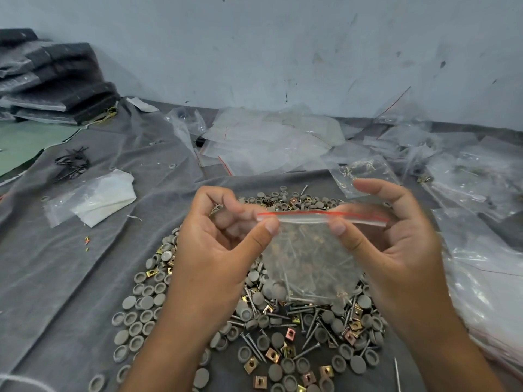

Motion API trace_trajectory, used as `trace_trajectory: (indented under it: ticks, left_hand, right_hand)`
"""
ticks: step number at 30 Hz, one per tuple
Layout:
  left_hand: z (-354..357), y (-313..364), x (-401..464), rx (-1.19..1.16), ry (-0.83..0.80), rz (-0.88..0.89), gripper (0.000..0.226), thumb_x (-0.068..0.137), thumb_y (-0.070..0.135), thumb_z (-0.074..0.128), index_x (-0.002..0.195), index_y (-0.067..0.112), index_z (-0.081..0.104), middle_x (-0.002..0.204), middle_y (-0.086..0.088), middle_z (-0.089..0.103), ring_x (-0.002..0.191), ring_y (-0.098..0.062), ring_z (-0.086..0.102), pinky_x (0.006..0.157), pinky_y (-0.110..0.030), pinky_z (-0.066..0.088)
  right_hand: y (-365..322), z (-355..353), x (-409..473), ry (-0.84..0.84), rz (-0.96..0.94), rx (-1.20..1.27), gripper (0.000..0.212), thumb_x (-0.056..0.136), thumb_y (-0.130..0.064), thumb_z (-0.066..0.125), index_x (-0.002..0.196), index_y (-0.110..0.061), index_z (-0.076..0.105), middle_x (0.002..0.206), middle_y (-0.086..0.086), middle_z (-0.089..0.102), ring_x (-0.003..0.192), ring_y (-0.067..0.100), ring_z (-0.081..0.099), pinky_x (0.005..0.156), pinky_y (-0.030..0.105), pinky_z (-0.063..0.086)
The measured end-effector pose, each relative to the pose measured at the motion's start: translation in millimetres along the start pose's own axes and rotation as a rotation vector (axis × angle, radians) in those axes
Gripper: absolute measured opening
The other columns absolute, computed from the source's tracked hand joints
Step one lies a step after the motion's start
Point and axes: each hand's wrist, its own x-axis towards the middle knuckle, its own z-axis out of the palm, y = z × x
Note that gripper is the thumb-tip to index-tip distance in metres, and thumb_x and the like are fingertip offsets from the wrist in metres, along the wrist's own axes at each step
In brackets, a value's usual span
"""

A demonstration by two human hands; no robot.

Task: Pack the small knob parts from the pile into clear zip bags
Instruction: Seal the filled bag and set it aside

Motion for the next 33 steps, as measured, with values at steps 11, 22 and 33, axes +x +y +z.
trace_trajectory:
  ticks: [11,22,33]
  left_hand:
    - [2.4,-2.8,-1.8,0.061,-0.097,0.026,0.043,0.073,0.027,0.082,0.104,0.029,0.053,0.1,-0.008,0.076,0.089,-0.032,0.068,0.075,-0.032,0.056]
    - [4.9,-3.5,-4.0,0.071,-0.133,0.04,0.03,0.081,0.019,0.077,0.093,0.032,0.053,0.094,-0.009,0.073,0.083,-0.022,0.068,0.069,-0.025,0.053]
    - [8.1,0.3,-5.8,0.058,-0.146,0.075,0.035,0.081,0.021,0.079,0.102,0.023,0.051,0.092,-0.007,0.073,0.088,-0.021,0.071,0.078,-0.026,0.055]
  right_hand:
    - [-0.3,3.1,-1.6,-0.034,-0.052,-0.083,0.058,0.077,-0.037,0.085,0.128,-0.04,0.057,0.1,0.001,0.077,0.097,0.02,0.075,0.081,0.028,0.06]
    - [-3.0,5.1,-3.3,-0.046,-0.116,-0.142,0.049,0.08,-0.023,0.085,0.12,-0.036,0.059,0.096,-0.007,0.077,0.091,0.012,0.075,0.076,0.016,0.057]
    - [-4.7,11.1,-3.9,-0.093,-0.086,-0.111,0.049,0.081,-0.029,0.083,0.122,-0.035,0.057,0.098,-0.006,0.077,0.096,0.016,0.075,0.085,0.025,0.057]
